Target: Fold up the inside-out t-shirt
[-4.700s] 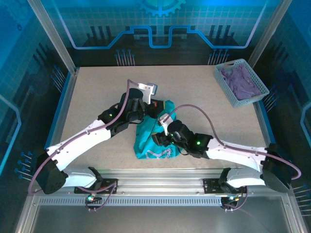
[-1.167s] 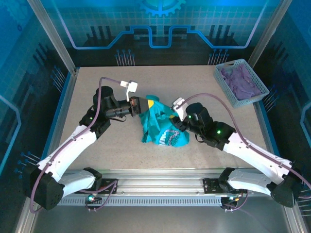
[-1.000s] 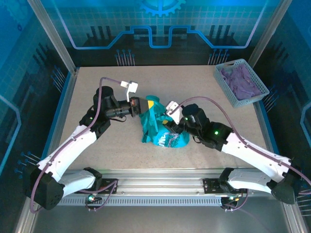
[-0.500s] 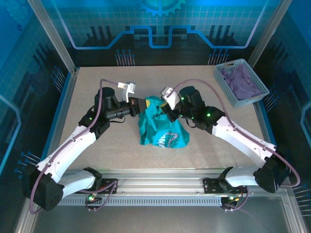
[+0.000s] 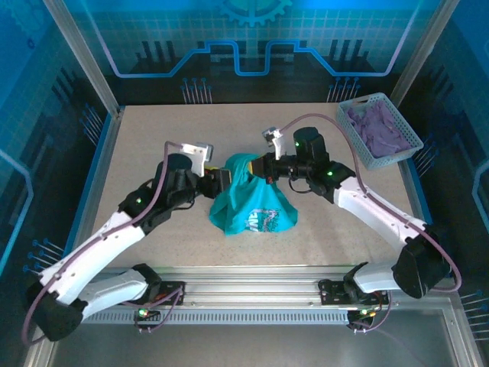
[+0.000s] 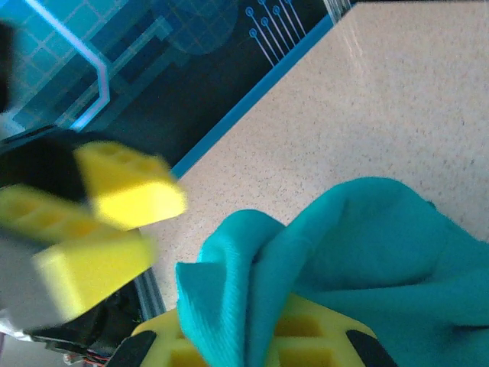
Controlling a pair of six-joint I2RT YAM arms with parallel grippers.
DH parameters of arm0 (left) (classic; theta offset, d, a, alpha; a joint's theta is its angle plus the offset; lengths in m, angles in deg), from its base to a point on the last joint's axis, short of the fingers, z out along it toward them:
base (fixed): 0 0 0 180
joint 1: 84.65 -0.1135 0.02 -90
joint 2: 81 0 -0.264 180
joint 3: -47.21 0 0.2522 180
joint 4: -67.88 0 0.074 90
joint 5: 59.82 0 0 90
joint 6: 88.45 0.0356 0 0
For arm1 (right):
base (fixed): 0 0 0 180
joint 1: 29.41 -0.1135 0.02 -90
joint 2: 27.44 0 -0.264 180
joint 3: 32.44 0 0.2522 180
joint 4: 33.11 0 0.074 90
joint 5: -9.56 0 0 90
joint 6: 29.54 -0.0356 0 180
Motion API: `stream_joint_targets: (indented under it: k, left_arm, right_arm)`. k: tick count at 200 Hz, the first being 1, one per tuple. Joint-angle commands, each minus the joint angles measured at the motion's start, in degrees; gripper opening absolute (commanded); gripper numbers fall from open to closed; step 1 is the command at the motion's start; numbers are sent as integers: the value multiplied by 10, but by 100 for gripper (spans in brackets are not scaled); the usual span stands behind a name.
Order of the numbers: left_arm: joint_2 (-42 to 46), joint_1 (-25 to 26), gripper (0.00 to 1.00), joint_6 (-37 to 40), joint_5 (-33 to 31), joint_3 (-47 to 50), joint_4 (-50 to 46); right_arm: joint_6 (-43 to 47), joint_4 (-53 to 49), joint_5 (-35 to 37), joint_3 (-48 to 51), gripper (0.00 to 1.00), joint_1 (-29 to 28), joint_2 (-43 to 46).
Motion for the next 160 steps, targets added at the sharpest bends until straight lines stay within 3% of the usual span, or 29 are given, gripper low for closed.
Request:
stream_joint_targets:
  k: [1, 25, 40, 75, 116, 160]
  left_arm:
    - [33, 27, 37, 7, 22, 28, -2]
    - [17, 34, 30, -14, 156, 60, 75]
    - [-30, 34, 30, -13, 205, 47, 87]
    - [-110, 27, 32, -9, 198, 9, 85]
    - [-133, -34, 35, -33, 186, 5, 106]
    - [-176, -71, 44, -43, 254, -22, 135]
  right_arm:
    - [-41, 3, -20, -22, 0, 10, -16]
    - [-42, -8, -21, -32, 0, 14, -26]
    - [-42, -14, -24, -37, 0, 15, -28]
    - [-45, -26, -21, -39, 0, 23, -23]
    - [-38, -42, -26, -42, 0, 32, -15]
    - [-36, -43, -40, -44, 0, 32, -17]
